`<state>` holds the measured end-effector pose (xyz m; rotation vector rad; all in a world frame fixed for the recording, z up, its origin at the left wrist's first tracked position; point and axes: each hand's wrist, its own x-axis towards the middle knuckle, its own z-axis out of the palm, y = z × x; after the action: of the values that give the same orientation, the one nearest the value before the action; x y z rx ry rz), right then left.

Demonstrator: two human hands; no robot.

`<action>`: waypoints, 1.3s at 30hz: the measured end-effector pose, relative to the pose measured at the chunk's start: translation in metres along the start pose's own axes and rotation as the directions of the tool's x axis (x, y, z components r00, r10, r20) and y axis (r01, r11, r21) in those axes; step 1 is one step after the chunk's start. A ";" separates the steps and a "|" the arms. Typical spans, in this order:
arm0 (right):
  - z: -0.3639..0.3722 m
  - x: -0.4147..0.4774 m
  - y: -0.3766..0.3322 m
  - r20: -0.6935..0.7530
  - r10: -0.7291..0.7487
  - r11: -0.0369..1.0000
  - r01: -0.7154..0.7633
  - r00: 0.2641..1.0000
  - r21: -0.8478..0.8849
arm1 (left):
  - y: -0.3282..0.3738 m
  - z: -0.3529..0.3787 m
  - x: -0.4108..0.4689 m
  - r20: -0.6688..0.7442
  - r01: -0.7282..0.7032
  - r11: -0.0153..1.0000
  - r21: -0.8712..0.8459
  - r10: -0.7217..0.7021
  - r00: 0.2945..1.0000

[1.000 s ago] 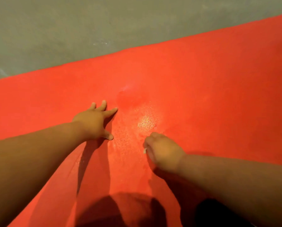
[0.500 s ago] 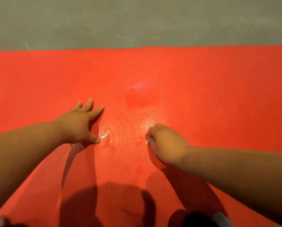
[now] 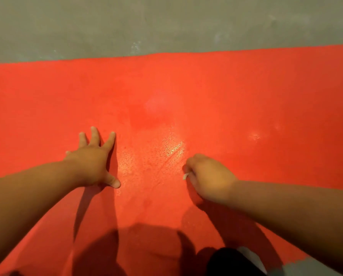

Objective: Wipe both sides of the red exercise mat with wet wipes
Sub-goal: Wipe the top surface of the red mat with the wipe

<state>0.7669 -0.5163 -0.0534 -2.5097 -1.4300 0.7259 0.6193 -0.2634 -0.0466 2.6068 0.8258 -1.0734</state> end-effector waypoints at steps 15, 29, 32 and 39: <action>0.009 0.042 -0.033 -0.016 -0.039 0.999 0.040 0.999 0.025 | -0.011 -0.016 -0.009 -0.118 -0.012 0.998 0.056 0.018 0.993; 0.000 0.099 -0.032 -0.158 0.126 0.992 -0.121 0.979 0.036 | -0.053 -0.046 0.023 -0.118 -0.023 0.978 0.208 0.049 0.992; 0.027 0.065 -0.099 0.151 -0.403 0.915 0.403 0.903 0.030 | -0.059 -0.050 0.031 -0.118 -0.058 0.972 0.230 0.087 0.989; -0.059 0.149 0.015 -0.254 0.156 0.977 -0.188 0.955 -0.105 | -0.071 -0.059 0.039 -0.074 -0.169 0.966 0.198 0.186 0.980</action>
<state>0.8698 -0.3926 -0.0570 -2.7332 -1.2209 0.3406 0.6358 -0.1658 -0.0302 2.8438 0.5151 -1.0352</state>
